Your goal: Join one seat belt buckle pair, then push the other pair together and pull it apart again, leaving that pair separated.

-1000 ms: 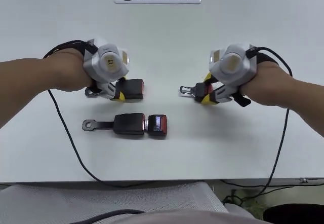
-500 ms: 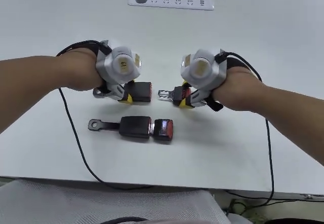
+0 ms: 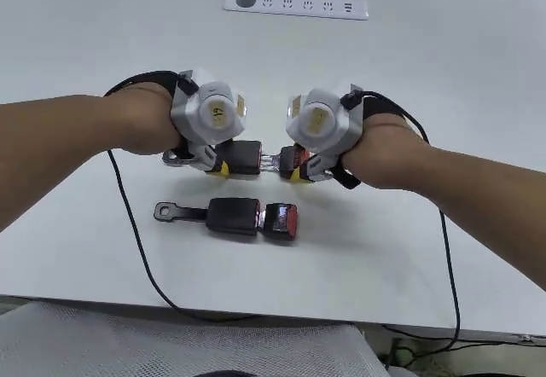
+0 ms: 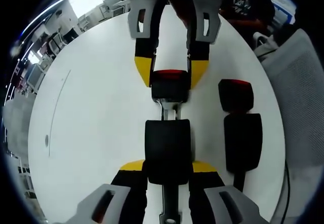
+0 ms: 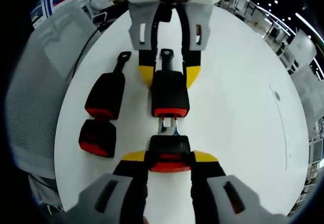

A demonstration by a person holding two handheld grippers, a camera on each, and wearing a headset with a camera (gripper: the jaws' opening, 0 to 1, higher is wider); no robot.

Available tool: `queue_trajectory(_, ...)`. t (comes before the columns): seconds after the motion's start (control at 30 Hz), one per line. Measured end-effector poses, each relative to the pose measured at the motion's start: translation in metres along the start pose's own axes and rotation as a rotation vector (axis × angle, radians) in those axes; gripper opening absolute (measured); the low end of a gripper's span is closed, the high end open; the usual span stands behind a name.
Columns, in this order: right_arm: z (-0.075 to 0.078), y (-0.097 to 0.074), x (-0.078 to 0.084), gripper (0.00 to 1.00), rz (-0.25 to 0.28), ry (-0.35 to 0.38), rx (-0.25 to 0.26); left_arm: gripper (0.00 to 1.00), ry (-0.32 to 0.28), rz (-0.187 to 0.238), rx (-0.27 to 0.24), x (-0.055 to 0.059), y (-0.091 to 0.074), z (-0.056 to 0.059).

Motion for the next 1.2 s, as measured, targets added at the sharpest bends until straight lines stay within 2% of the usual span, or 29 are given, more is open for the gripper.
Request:
queue_trajectory(0.13,0.002,0.002,-0.001,0.31,0.026,0.012,-0.017,0.31,0.006,0.013,-0.005,0.0,0.0,0.0)
queue_trajectory(0.3,0.004,0.004,0.0,0.3,0.044,-0.012,-0.027,0.31,0.064,0.017,-0.001,-0.002,0.0,0.002)
queue_trajectory(0.47,0.005,0.006,-0.001,0.3,0.061,-0.009,-0.039,0.31,0.068,0.01,0.006,-0.003,0.0,0.0)
queue_trajectory(0.6,0.004,0.006,-0.003,0.29,0.063,-0.008,-0.039,0.3,0.05,0.013,-0.001,-0.002,0.0,0.0)
queue_trajectory(0.67,0.001,0.008,-0.009,0.29,0.088,0.006,-0.041,0.3,0.039,0.021,-0.004,-0.002,0.001,0.0)
queue_trajectory(0.77,-0.002,0.012,-0.017,0.29,0.074,0.005,-0.029,0.3,0.023,0.023,-0.013,-0.001,0.001,0.0)
queue_trajectory(0.9,0.0,0.012,-0.009,0.29,0.112,0.017,-0.044,0.3,0.016,0.026,-0.029,0.001,0.001,0.0)
queue_trajectory(1.2,-0.001,0.013,-0.009,0.3,0.112,0.009,-0.047,0.3,0.017,0.021,-0.023,0.002,0.003,-0.001)
Point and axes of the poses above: the centre of the closed fingertips' face, and the gripper's own axes: y roughly forward along the fingers, z roughly to its right, x roughly out of its underside, the point moved 9 cm from there along -y, roughly backward along the fingers, and after that the axes turned 14 degrees about y, right-handed, at the moved point
